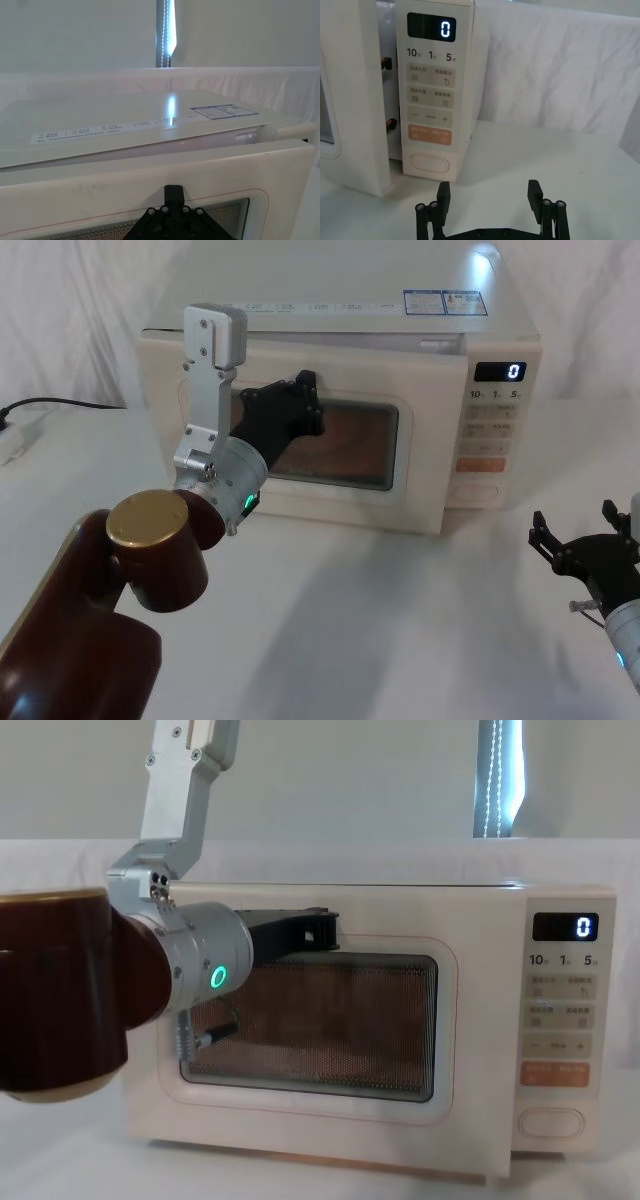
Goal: Press the button to open the microwave door with one hand; close the microwave door with the other hand.
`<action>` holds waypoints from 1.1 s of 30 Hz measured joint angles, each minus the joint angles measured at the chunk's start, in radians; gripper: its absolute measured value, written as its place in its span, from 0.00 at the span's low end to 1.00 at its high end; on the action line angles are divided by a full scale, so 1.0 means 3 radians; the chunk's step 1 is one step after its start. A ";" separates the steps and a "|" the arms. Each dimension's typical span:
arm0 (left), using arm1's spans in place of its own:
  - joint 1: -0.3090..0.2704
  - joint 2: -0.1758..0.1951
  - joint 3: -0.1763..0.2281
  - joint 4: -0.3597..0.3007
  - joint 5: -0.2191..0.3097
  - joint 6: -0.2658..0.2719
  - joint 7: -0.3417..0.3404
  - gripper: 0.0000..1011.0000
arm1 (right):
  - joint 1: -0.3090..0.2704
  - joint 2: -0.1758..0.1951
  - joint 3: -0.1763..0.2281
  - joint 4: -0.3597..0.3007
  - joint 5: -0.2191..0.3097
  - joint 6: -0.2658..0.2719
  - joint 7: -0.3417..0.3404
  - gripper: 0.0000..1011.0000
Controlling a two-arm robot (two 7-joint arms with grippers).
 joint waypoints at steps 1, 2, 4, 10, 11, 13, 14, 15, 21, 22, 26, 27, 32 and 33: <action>-0.0006 -0.0007 -0.0002 0.0010 0.0007 -0.0003 0.0004 0.00 | 0.0000 0.0000 0.0000 0.0000 0.0000 0.0000 0.0000 0.99; -0.0012 -0.0014 -0.0004 0.0020 0.0012 -0.0007 0.0007 0.00 | 0.0000 0.0000 0.0000 0.0000 0.0000 0.0000 0.0000 0.99; -0.0032 -0.0032 -0.0010 0.0057 0.0029 -0.0016 0.0011 0.00 | 0.0000 0.0000 0.0000 0.0000 0.0000 0.0000 0.0000 0.99; -0.0065 -0.0069 -0.0024 0.0133 0.0065 -0.0029 0.0018 0.00 | 0.0000 0.0000 0.0000 0.0000 0.0000 0.0000 0.0000 0.99; -0.0072 -0.0079 -0.0029 0.0151 0.0073 -0.0033 0.0018 0.00 | 0.0000 0.0000 0.0000 0.0000 0.0000 0.0000 0.0000 0.99; -0.0081 -0.0092 -0.0035 0.0174 0.0084 -0.0037 0.0019 0.00 | 0.0000 0.0000 0.0000 0.0000 0.0000 0.0000 0.0000 0.99; -0.0085 -0.0097 -0.0038 0.0183 0.0087 -0.0039 0.0020 0.00 | 0.0000 0.0000 0.0000 0.0000 0.0000 0.0000 0.0000 0.99; -0.0096 -0.0109 -0.0045 0.0202 0.0094 -0.0045 0.0024 0.00 | 0.0000 0.0000 0.0000 0.0000 0.0000 0.0000 0.0000 0.99; -0.0134 -0.0156 -0.0068 0.0255 0.0114 -0.0062 0.0039 0.00 | 0.0000 0.0000 0.0000 0.0000 0.0000 0.0000 0.0000 0.99; -0.0137 -0.0160 -0.0069 0.0259 0.0117 -0.0063 0.0039 0.00 | 0.0000 0.0000 0.0000 0.0000 0.0000 0.0000 0.0000 0.99; -0.0147 -0.0175 -0.0072 0.0276 0.0132 -0.0069 0.0040 0.00 | 0.0000 0.0000 0.0000 0.0000 0.0000 0.0000 0.0000 0.99; -0.0151 -0.0181 -0.0072 0.0284 0.0140 -0.0073 0.0039 0.00 | 0.0000 0.0000 0.0000 0.0000 0.0000 0.0000 0.0000 0.99; -0.0168 -0.0205 -0.0085 0.0335 0.0164 -0.0095 0.0041 0.00 | 0.0000 0.0000 0.0000 0.0000 0.0000 0.0000 0.0000 0.99; -0.0171 -0.0208 -0.0087 0.0342 0.0166 -0.0097 0.0042 0.00 | 0.0000 0.0000 0.0000 0.0000 0.0000 0.0000 0.0000 0.99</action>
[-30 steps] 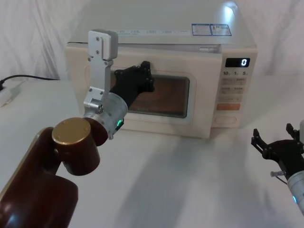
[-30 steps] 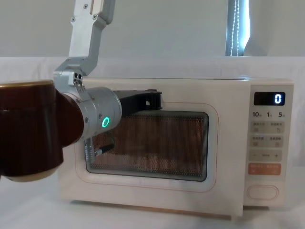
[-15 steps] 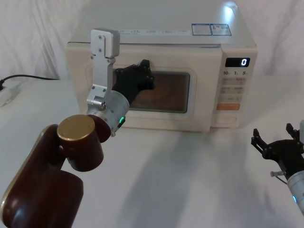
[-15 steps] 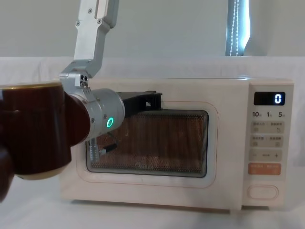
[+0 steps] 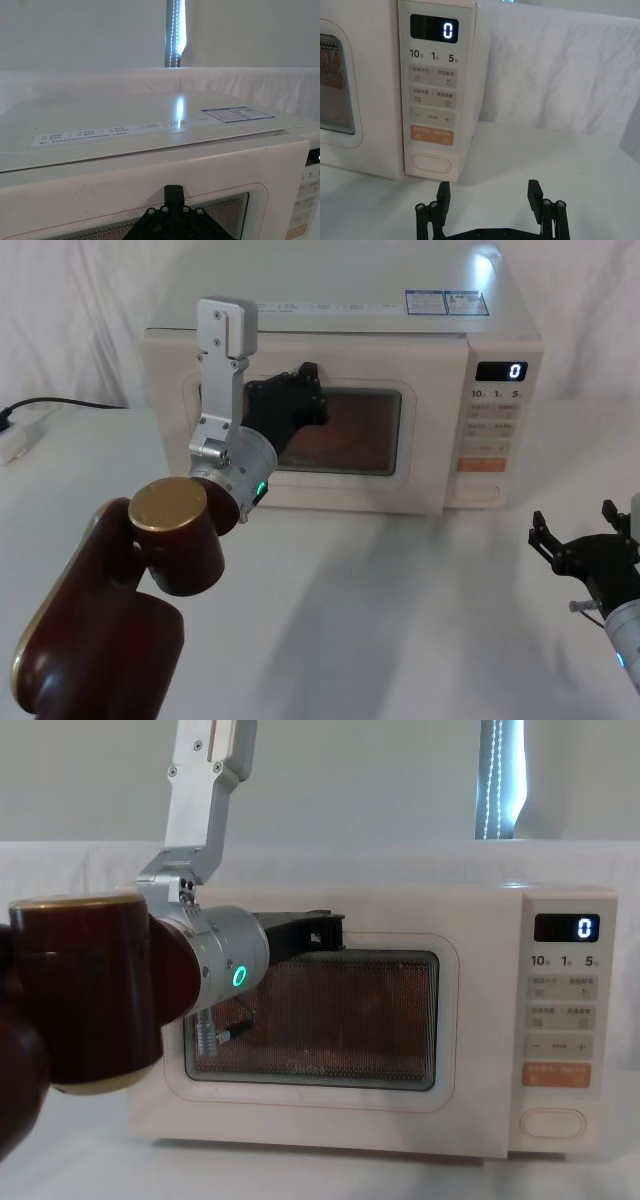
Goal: Press the button to open the microwave door with one hand; close the microwave door with the other hand.
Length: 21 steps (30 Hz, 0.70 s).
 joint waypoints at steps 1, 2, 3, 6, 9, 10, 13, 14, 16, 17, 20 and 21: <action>-0.0003 -0.0005 -0.0003 0.0007 0.0001 -0.0001 0.0000 0.00 | 0.0000 0.0000 0.0000 0.0000 0.0000 0.0000 0.0000 0.99; -0.0007 -0.0013 -0.0008 0.0021 0.0002 -0.0004 0.0000 0.00 | 0.0000 0.0000 0.0000 0.0000 0.0000 0.0000 0.0000 0.99; -0.0011 -0.0020 -0.0013 0.0033 0.0003 -0.0005 0.0000 0.00 | 0.0000 0.0000 0.0000 0.0000 0.0000 0.0000 0.0000 0.99; -0.0016 -0.0032 -0.0020 0.0052 0.0006 -0.0008 0.0001 0.00 | 0.0000 0.0000 0.0000 0.0000 0.0000 0.0000 0.0000 0.99; -0.0032 -0.0050 -0.0030 0.0089 0.0011 -0.0009 0.0004 0.00 | 0.0000 0.0000 0.0000 0.0000 0.0000 0.0000 0.0000 0.99; -0.0036 -0.0054 -0.0032 0.0098 0.0012 -0.0009 0.0005 0.00 | 0.0000 0.0000 0.0000 0.0000 0.0000 0.0000 0.0000 0.99; -0.0047 -0.0065 -0.0042 0.0128 0.0018 0.0000 0.0018 0.00 | 0.0000 0.0000 0.0000 0.0000 0.0000 0.0000 0.0000 0.99; -0.0050 -0.0068 -0.0043 0.0131 0.0019 0.0001 0.0016 0.00 | 0.0000 0.0000 0.0002 0.0000 0.0000 0.0000 0.0000 0.99; -0.0055 -0.0074 -0.0046 0.0138 0.0021 0.0001 0.0016 0.00 | 0.0000 0.0000 0.0000 0.0000 0.0000 0.0000 0.0000 0.99; -0.0059 -0.0078 -0.0048 0.0146 0.0023 0.0001 0.0016 0.00 | 0.0001 0.0000 0.0000 0.0000 0.0000 0.0000 0.0000 0.99; -0.0065 -0.0086 -0.0052 0.0157 0.0030 0.0001 0.0016 0.00 | 0.0000 0.0000 0.0001 0.0000 0.0000 0.0000 0.0000 0.99; -0.0066 -0.0087 -0.0053 0.0159 0.0032 0.0002 0.0016 0.00 | 0.0000 0.0000 0.0000 0.0000 0.0000 0.0000 0.0000 0.99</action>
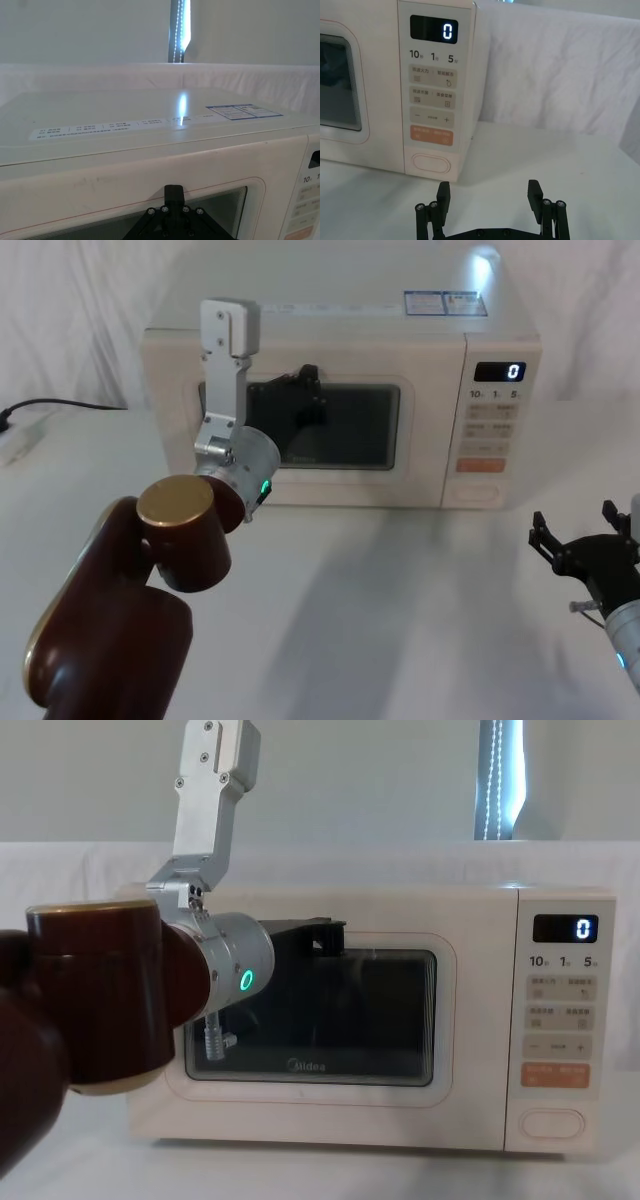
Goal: Press the button to open the microwave door with one hand; close the microwave door with the other hand.
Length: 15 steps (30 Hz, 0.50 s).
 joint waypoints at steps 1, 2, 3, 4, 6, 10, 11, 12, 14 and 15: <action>0.0000 -0.0001 0.0000 0.0001 0.0002 0.0000 0.0000 0.00 | 0.0000 0.0000 0.0000 0.0000 0.0000 0.0000 0.0000 0.99; -0.0001 -0.0003 -0.0002 0.0002 0.0004 0.0001 0.0000 0.00 | 0.0000 0.0000 0.0000 0.0000 0.0000 0.0000 0.0000 0.99; -0.0001 -0.0004 -0.0002 0.0002 0.0005 0.0001 0.0000 0.00 | 0.0000 0.0000 0.0000 0.0000 0.0000 0.0000 0.0000 0.99; -0.0001 -0.0004 -0.0003 0.0002 0.0006 0.0003 0.0000 0.00 | 0.0000 0.0000 0.0000 0.0000 0.0000 0.0000 0.0000 0.99; 0.0004 -0.0004 -0.0005 -0.0012 0.0008 0.0016 -0.0002 0.00 | 0.0000 0.0000 0.0000 0.0000 0.0000 0.0000 0.0000 0.99; 0.0062 0.0014 -0.0008 -0.0106 0.0007 0.0083 -0.0013 0.00 | 0.0000 0.0000 0.0000 0.0000 0.0000 0.0000 0.0000 0.99; 0.0075 0.0021 -0.0008 -0.0132 0.0005 0.0098 -0.0020 0.00 | 0.0000 0.0000 0.0000 0.0000 0.0000 0.0000 0.0000 0.99; 0.0089 0.0029 -0.0008 -0.0164 0.0004 0.0112 -0.0027 0.00 | 0.0000 0.0000 0.0000 0.0000 0.0000 0.0000 0.0000 0.99; 0.0124 0.0046 -0.0005 -0.0231 0.0000 0.0146 -0.0038 0.00 | 0.0000 0.0000 0.0000 0.0000 0.0000 0.0000 0.0000 0.99; 0.0140 0.0053 -0.0004 -0.0257 -0.0003 0.0162 -0.0044 0.00 | 0.0000 0.0000 0.0000 0.0000 0.0000 0.0000 0.0000 0.99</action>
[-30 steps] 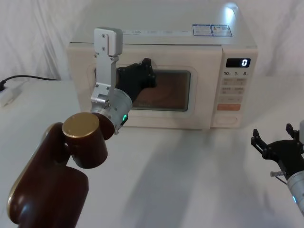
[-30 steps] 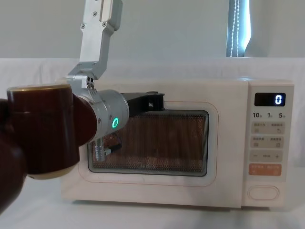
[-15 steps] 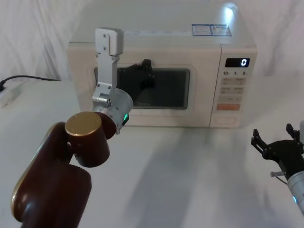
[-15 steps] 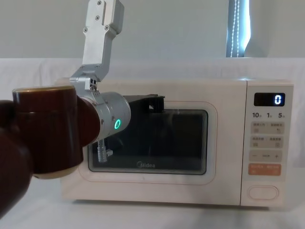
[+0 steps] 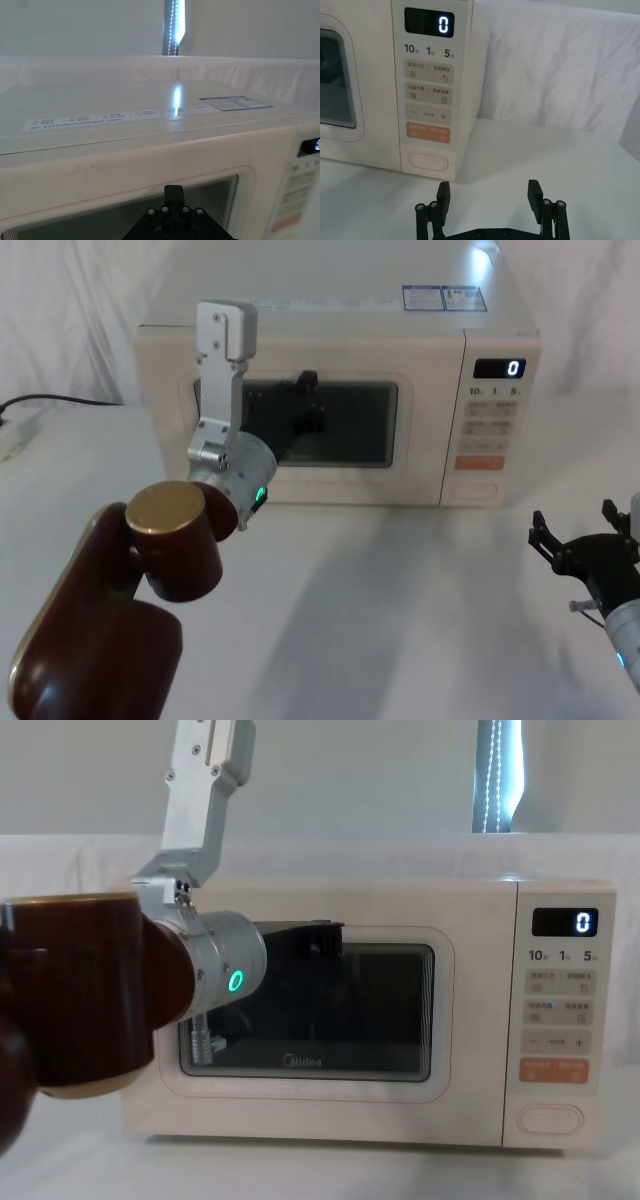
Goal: Press the button to open the microwave door with one hand; close the microwave door with the other hand.
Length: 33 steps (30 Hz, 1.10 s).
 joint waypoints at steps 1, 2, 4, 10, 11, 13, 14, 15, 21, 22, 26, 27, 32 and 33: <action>0.0039 0.0021 0.0002 -0.0075 -0.0008 0.0035 -0.0013 0.00 | 0.0000 0.0000 0.0000 0.0000 0.0000 0.0000 0.0000 0.99; 0.0060 0.0032 0.0003 -0.0117 -0.0012 0.0052 -0.0021 0.00 | 0.0000 0.0000 0.0000 0.0000 0.0000 0.0000 0.0000 0.99; 0.0134 0.0071 0.0000 -0.0242 -0.0034 0.0093 -0.0047 0.00 | 0.0000 0.0000 0.0000 0.0000 0.0000 0.0000 0.0000 0.99; 0.0326 0.0200 -0.0019 -0.0578 -0.0107 0.0155 -0.0127 0.00 | 0.0000 0.0000 0.0000 0.0000 0.0000 0.0000 0.0000 0.99; 0.0349 0.0219 -0.0020 -0.0617 -0.0114 0.0158 -0.0137 0.00 | 0.0000 0.0000 0.0000 0.0000 0.0000 0.0000 0.0000 0.99; 0.0419 0.0287 -0.0027 -0.0735 -0.0137 0.0161 -0.0173 0.00 | 0.0000 0.0000 0.0000 0.0000 0.0000 0.0000 0.0000 0.99; 0.0447 0.0313 -0.0030 -0.0772 -0.0143 0.0162 -0.0182 0.00 | 0.0000 0.0000 0.0000 0.0000 0.0000 0.0000 0.0000 0.99; 0.0494 0.0360 -0.0039 -0.0851 -0.0158 0.0164 -0.0197 0.02 | 0.0000 0.0000 0.0000 0.0000 0.0000 0.0000 0.0000 0.99; 0.0661 0.0513 -0.0102 -0.1060 -0.0211 0.0166 -0.0215 0.15 | 0.0000 0.0000 0.0000 0.0000 0.0000 0.0000 0.0000 0.99; 0.0685 0.0534 -0.0114 -0.1084 -0.0217 0.0166 -0.0216 0.19 | 0.0000 0.0000 0.0000 0.0000 0.0000 0.0000 0.0000 0.99; 0.0824 0.0653 -0.0193 -0.1191 -0.0268 0.0167 -0.0219 0.30 | 0.0000 0.0000 0.0000 0.0000 0.0000 0.0000 0.0000 0.99; 0.0854 0.0676 -0.0208 -0.1206 -0.0277 0.0166 -0.0220 0.34 | 0.0000 0.0000 0.0000 0.0000 0.0000 0.0000 0.0000 0.99; 0.1031 0.0803 -0.0309 -0.1278 -0.0345 0.0132 -0.0226 0.50 | 0.0000 0.0000 0.0000 0.0000 0.0000 0.0000 0.0000 0.99; 0.1060 0.0820 -0.0324 -0.1284 -0.0354 0.0128 -0.0227 0.54 | 0.0000 0.0000 0.0000 0.0000 0.0000 0.0000 0.0000 0.99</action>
